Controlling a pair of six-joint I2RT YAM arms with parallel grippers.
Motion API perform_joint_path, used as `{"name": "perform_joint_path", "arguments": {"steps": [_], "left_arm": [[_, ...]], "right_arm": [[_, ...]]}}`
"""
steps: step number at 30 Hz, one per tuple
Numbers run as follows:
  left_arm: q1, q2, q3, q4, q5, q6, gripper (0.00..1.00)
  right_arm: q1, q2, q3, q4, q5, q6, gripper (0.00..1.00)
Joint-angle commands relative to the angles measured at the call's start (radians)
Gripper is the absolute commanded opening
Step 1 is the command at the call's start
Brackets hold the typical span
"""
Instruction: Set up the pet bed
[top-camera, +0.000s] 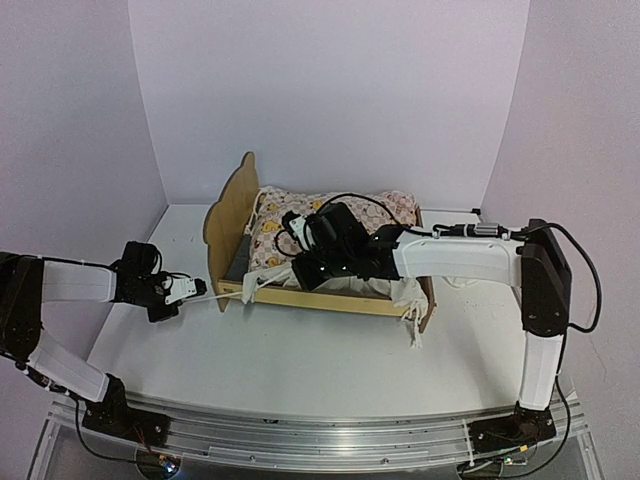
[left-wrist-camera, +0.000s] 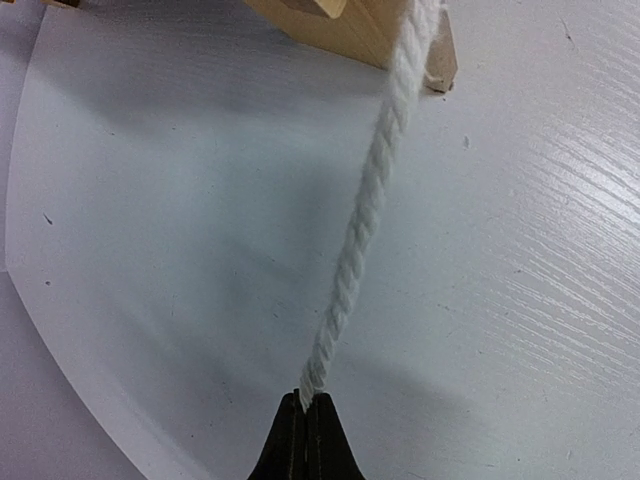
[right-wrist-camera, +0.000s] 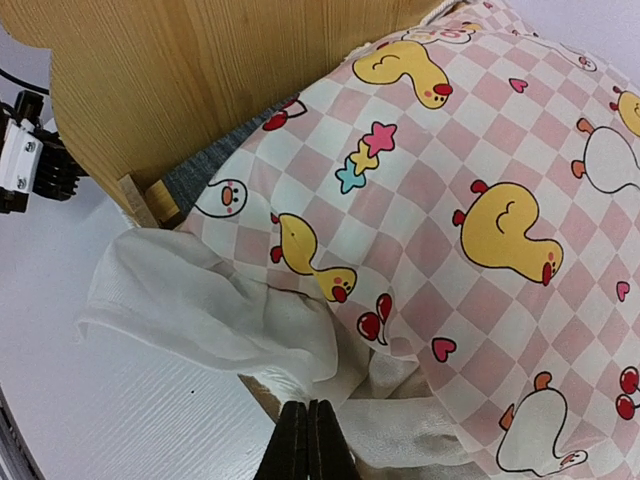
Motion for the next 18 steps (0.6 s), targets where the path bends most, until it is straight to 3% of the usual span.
{"name": "perform_joint_path", "arguments": {"steps": [1,7,9,11,13,15,18], "left_arm": [[0.023,0.014,-0.022,0.026,-0.039,0.043,0.00],[0.024,0.019,-0.019,0.004,0.001,0.053,0.00],[0.024,0.014,-0.003,-0.076,0.062,0.086,0.04],[0.024,0.007,0.020,-0.160,0.138,0.073,0.28],[0.024,0.002,0.039,-0.201,0.175,0.036,0.39],[0.024,-0.008,0.055,-0.225,0.187,0.001,0.44],[0.024,-0.038,0.084,-0.257,0.205,-0.045,0.46]], "right_arm": [[-0.032,-0.036,0.041,-0.027,0.001,0.017,0.00],[0.006,-0.010,0.023,-0.015,-0.195,0.093,0.00],[0.052,0.004,0.021,0.003,-0.261,0.075,0.00],[0.109,0.023,0.028,0.028,-0.411,0.027,0.15],[0.149,0.039,0.050,0.007,-0.519,-0.006,0.32],[0.171,0.035,0.056,-0.045,-0.563,-0.006,0.44],[0.173,-0.050,-0.010,-0.110,-0.469,0.011,0.54]]}}
